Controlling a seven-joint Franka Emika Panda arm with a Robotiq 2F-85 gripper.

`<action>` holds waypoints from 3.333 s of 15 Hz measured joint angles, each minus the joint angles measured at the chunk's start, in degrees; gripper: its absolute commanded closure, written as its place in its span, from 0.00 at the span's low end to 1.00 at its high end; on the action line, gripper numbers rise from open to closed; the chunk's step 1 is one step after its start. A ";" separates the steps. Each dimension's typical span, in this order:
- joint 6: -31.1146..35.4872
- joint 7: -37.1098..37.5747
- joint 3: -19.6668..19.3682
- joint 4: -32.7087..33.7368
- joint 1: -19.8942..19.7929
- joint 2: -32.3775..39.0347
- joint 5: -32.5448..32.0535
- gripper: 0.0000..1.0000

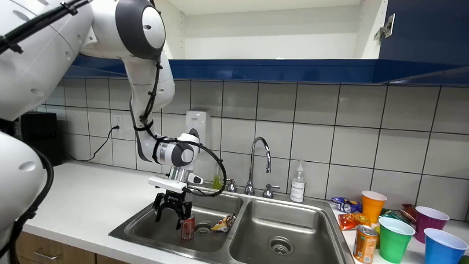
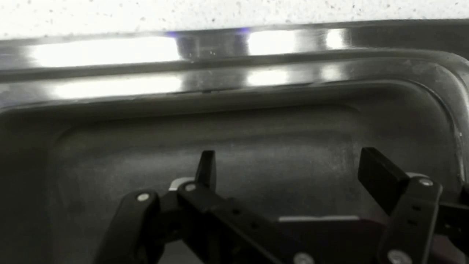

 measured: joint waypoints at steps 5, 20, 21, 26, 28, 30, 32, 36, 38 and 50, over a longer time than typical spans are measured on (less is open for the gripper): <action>0.00 0.00 0.00 0.00 0.00 0.00 0.00 0.00; 0.09 0.04 0.02 0.01 0.02 0.31 0.00 0.00; 0.16 0.06 0.06 0.04 0.02 0.44 0.00 0.00; 1.01 0.15 0.34 0.64 0.23 1.37 0.00 0.00; 1.50 0.21 0.37 0.98 0.41 1.83 0.00 0.00; 2.03 0.36 0.37 1.44 0.59 2.48 0.00 0.00; 2.86 0.69 0.37 1.73 0.69 3.08 0.00 0.00; 5.04 1.41 0.30 1.99 0.74 4.24 -0.03 0.00; 6.19 1.86 0.22 2.01 0.76 4.72 -0.04 0.00; 11.55 3.37 -0.57 2.48 0.77 6.60 -0.05 0.00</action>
